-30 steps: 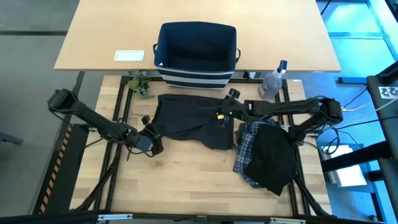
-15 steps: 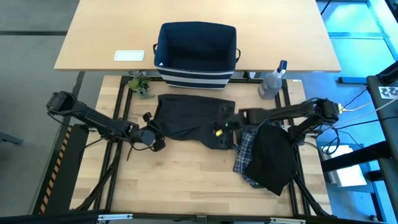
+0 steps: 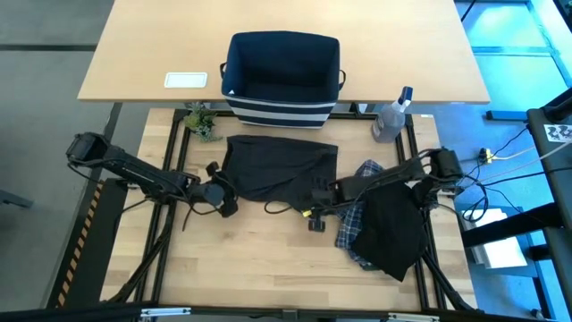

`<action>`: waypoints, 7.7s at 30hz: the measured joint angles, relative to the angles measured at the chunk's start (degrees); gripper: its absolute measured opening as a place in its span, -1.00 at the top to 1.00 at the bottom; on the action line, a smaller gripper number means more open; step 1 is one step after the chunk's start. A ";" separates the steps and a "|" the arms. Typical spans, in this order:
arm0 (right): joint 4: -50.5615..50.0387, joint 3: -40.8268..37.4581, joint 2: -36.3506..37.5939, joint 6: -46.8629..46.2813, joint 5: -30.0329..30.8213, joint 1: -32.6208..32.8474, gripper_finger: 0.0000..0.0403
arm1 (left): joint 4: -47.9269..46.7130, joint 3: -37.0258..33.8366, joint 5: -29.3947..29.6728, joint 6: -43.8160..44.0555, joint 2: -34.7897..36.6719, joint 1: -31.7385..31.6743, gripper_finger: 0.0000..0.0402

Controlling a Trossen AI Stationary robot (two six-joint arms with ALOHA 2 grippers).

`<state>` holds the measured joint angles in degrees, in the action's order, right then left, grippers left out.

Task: Fold Laundry from Bin
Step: Fold the black shorts

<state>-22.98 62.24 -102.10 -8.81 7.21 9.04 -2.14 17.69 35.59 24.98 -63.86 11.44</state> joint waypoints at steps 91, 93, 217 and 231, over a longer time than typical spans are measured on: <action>-9.67 -5.50 0.80 -7.24 7.16 -18.09 1.00 | 1.20 0.03 -26.91 0.85 -4.17 -23.81 1.00; -7.59 -5.61 0.80 -5.56 7.06 -19.99 1.00 | 1.45 0.03 -27.74 4.42 -4.17 -20.11 1.00; 9.44 -10.28 2.22 7.82 6.13 -20.76 1.00 | 21.58 0.57 -19.42 14.25 -17.30 16.94 1.00; 6.85 -9.53 13.48 -1.18 10.41 -2.05 1.00 | 19.65 5.68 -12.51 -2.00 -13.59 19.35 1.00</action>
<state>-16.13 52.71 -88.62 -10.00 17.62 6.98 17.51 23.37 23.09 22.98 -77.45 30.79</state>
